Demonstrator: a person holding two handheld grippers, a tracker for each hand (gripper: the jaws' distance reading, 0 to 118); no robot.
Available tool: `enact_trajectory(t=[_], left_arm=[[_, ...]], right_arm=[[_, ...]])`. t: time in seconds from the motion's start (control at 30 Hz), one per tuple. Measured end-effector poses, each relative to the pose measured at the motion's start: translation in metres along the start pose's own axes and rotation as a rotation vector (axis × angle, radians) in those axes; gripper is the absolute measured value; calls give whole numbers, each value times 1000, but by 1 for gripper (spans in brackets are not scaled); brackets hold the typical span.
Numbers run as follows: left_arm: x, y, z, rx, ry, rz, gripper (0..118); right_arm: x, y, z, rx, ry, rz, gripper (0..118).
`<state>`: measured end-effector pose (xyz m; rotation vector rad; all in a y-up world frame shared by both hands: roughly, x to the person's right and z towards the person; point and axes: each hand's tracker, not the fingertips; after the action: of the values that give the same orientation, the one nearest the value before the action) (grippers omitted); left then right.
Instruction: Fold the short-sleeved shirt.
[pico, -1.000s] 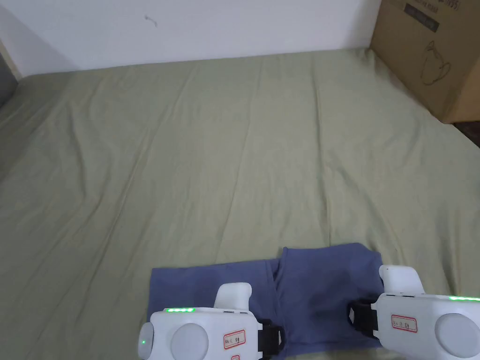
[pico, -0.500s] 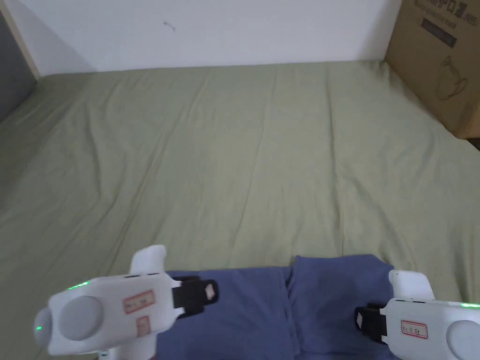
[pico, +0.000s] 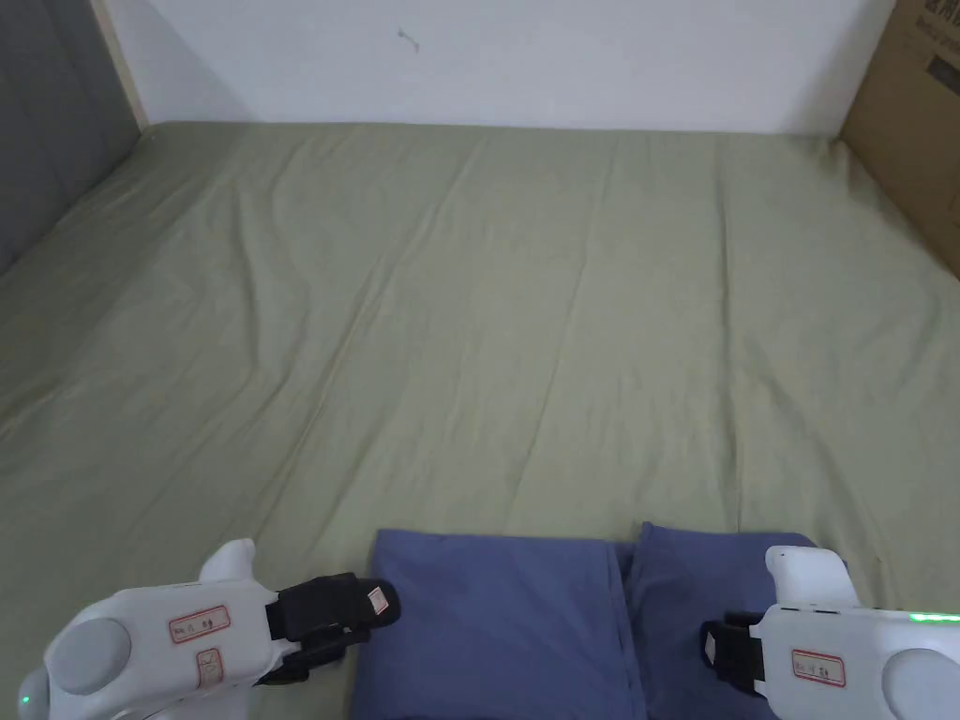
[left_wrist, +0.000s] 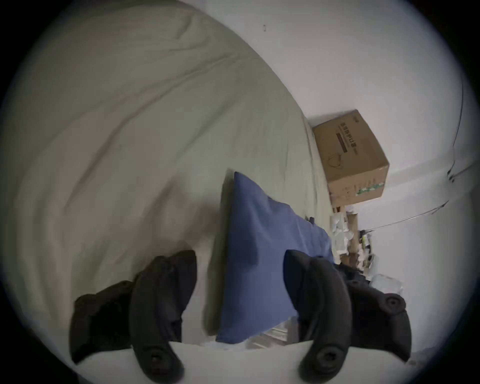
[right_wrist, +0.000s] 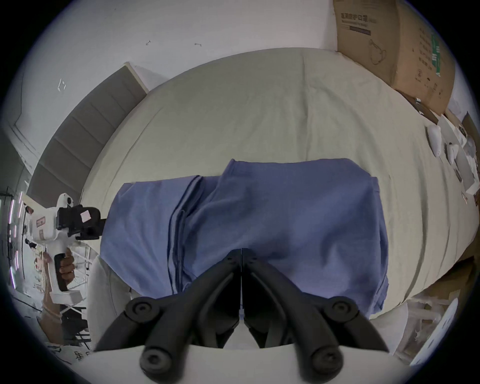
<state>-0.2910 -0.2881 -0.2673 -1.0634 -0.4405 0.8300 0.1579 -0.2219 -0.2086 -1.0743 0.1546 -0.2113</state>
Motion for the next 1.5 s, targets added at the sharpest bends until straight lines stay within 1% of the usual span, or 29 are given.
enact_trajectory(t=[0.03,0.1,0.17,0.23,0.27,0.3,0.33,0.37,0.43,0.5,0.57,0.67,0.77,0.83,0.9,1.03,1.13,1.23,1.27,1.3,1.4,1.5], left_arm=[[-4,0,-5,-4,-67,6,84],[3,-5,-16,-3,-142,41,86],[-1,-2,-26,-18,-211,88,81],[5,-2,-34,-120,-289,140,71],[4,-3,-37,-104,-245,147,44],[5,-5,-40,-101,-155,116,7],[-1,-2,-45,-106,-113,108,8],[-10,4,-46,-111,-176,94,8],[-10,11,-40,-107,-217,152,8],[0,14,-28,-104,-230,89,8],[-1,28,-17,-123,-159,44,8],[-17,48,7,-79,-142,62,8],[-25,64,40,-25,-71,21,8],[-32,75,62,-10,16,-1,8],[-36,80,77,7,71,16,8],[-36,75,99,27,88,48,8],[-33,76,101,49,109,64,8],[-8,77,96,74,117,47,8],[-13,89,97,81,145,1,8],[-5,92,98,85,156,-31,8],[46,89,97,109,160,-93,8],[96,80,88,105,126,-177,8]], right_arm=[[-2,0,-1,-4,-4,8,0],[-5,1,-4,-10,-9,15,0],[-6,1,-4,-14,-6,14,0],[-7,2,-4,-17,-6,18,0],[-7,2,-3,-19,-9,22,0],[-8,2,-3,-18,-12,26,0],[-8,3,-3,-21,-12,28,0],[-8,3,-2,-21,-14,30,0],[-6,4,-1,-23,-23,30,0],[-5,6,-1,-23,-29,26,0],[-4,8,0,-25,-32,26,0],[-5,9,1,-14,-32,20,0],[-5,10,1,-10,-20,15,0],[-6,10,-1,-12,-19,21,0],[-7,9,-3,-14,-13,23,0],[-6,4,-8,-22,-1,11,0],[-5,2,-10,-32,-2,12,0],[-4,1,-9,-28,2,3,0],[-3,2,-8,-23,5,-1,0],[-2,2,-5,-15,8,-3,0],[4,2,0,0,13,-10,0],[11,2,4,23,7,-35,0]])
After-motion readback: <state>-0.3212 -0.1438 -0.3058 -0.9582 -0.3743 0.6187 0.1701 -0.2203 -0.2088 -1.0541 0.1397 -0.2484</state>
